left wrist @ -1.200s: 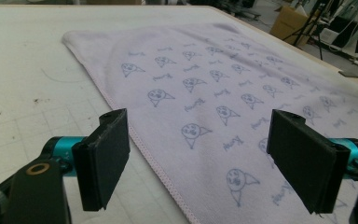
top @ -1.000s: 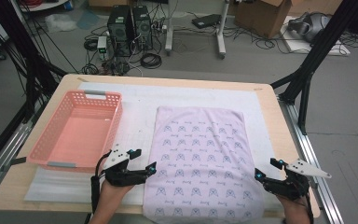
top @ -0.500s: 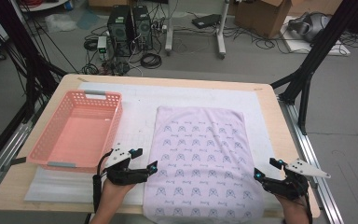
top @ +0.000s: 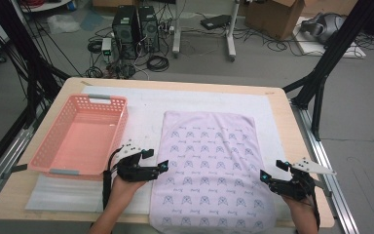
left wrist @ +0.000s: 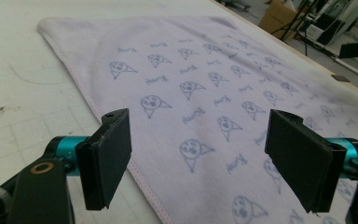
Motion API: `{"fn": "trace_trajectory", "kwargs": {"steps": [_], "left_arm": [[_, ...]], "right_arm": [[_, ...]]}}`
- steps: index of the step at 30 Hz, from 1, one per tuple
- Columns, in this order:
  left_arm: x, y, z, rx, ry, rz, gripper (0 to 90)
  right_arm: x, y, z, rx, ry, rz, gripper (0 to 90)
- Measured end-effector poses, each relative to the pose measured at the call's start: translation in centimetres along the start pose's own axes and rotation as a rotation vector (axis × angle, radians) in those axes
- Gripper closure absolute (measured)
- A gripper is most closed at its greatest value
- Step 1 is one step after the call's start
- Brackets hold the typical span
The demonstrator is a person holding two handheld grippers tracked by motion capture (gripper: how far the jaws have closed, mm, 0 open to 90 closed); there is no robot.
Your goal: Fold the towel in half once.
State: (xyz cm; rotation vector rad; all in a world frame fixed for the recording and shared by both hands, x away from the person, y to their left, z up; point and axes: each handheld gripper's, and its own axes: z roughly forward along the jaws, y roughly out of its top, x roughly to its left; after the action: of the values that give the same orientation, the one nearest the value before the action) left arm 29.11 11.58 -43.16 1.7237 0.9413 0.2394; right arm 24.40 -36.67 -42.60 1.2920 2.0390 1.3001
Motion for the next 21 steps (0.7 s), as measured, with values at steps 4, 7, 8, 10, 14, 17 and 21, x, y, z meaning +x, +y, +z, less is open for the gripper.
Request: {"fn": "trace_trajectory", "kwargs": {"steps": [4,7,8,10,14,17,21], "left_arm": [[0.6,1.0,1.0,-0.011,0.010,0.005,23.4],[1.1,1.6,1.8,-0.003,0.025,0.015,23.2],[1.3,1.9,2.0,0.006,0.032,0.017,23.2],[1.8,2.4,2.7,0.011,0.037,0.004,24.7],[2.4,3.3,4.0,0.039,0.064,0.012,25.7],[3.2,3.7,5.2,0.067,0.104,0.014,24.8],[4.6,4.3,6.4,0.071,0.166,-0.018,24.5]], "right_arm": [[-0.5,0.8,1.3,0.033,0.011,-0.007,17.5],[-0.8,1.5,2.5,0.061,0.036,-0.011,17.5],[-0.9,1.8,3.0,0.066,0.048,-0.017,17.5],[-1.1,2.3,3.9,0.081,0.056,-0.017,17.5],[-1.6,3.2,5.4,0.106,0.040,-0.019,17.5],[-2.0,4.0,6.3,0.134,0.024,-0.027,17.6],[-2.8,5.0,7.5,0.165,0.003,-0.012,17.7]]}}
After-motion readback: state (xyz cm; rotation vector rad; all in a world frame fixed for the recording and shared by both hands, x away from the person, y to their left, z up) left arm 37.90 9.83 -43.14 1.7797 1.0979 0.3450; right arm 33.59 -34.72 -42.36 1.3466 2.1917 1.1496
